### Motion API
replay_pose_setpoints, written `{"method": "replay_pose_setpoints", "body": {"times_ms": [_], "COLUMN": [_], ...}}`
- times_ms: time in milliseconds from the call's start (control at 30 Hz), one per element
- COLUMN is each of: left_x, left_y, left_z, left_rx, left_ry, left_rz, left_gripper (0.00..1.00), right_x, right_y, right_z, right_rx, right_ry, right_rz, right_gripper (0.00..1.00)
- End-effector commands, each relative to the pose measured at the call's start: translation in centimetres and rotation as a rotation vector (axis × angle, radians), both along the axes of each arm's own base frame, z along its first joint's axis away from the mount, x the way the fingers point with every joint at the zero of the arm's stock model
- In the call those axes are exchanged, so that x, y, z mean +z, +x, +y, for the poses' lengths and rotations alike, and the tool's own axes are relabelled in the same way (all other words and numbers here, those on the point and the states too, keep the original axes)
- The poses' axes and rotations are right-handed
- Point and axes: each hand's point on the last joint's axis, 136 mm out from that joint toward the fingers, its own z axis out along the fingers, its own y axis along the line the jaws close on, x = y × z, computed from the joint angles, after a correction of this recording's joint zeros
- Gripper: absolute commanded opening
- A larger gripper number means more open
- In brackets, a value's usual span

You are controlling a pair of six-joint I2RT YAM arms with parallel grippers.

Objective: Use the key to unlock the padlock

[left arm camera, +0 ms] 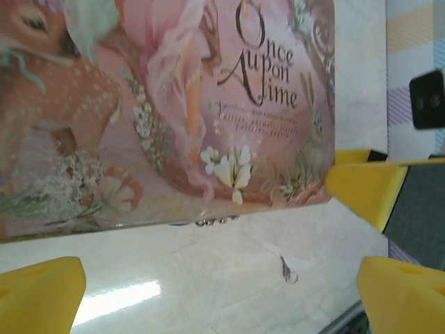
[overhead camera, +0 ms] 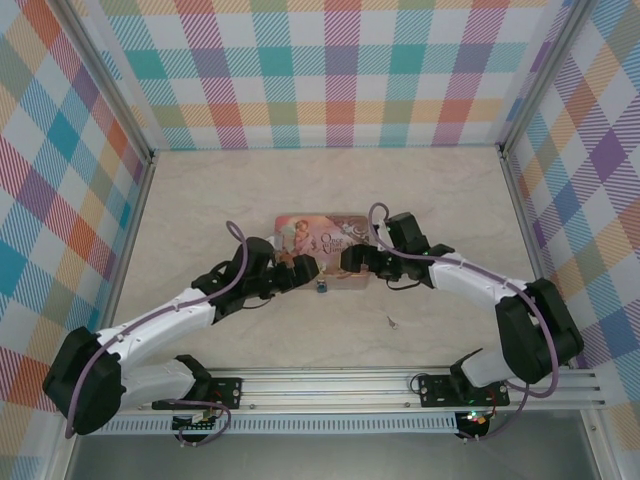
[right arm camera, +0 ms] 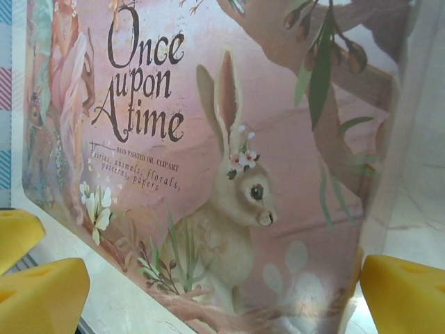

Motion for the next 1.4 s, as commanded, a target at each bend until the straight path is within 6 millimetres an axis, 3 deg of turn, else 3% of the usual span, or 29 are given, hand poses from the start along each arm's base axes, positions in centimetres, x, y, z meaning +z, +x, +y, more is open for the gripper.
{"method": "replay_pose_setpoints", "body": {"times_ms": [0, 100, 233, 367, 533, 1000, 1367], "left_x": [2.8, 4.4, 6.2, 6.6, 6.5, 5.8, 5.7], "left_y": [1.1, 1.8, 2.8, 3.7, 4.5, 4.5, 4.3], "left_z": [1.8, 2.7, 3.2, 3.4, 3.0, 3.0, 3.1], "left_rx": [0.034, 0.044, 0.055, 0.073, 0.087, 0.103, 0.108], "left_ry": [0.025, 0.05, 0.081, 0.1, 0.089, 0.064, 0.067], "left_rz": [-0.063, -0.111, -0.175, -0.203, -0.217, -0.197, -0.193], "left_gripper": [1.0, 1.0, 1.0, 1.0, 1.0, 1.0, 1.0], "right_x": [2.8, 3.1, 2.8, 0.9, -2.4, -7.2, -8.2], "right_y": [1.2, 0.4, -3.2, -7.8, -11.4, -11.0, -12.3], "right_z": [1.1, -1.5, -5.0, -7.7, -9.9, -9.7, -9.6], "right_rx": [0.011, -0.021, -0.029, -0.054, -0.08, -0.045, -0.03], "right_ry": [0.035, -0.1, -0.229, -0.289, -0.385, -0.483, -0.489], "right_rz": [-0.064, -0.08, -0.013, 0.13, 0.289, 0.389, 0.445], "right_gripper": [1.0, 1.0, 0.97, 0.84, 0.7, 0.44, 0.35]}}
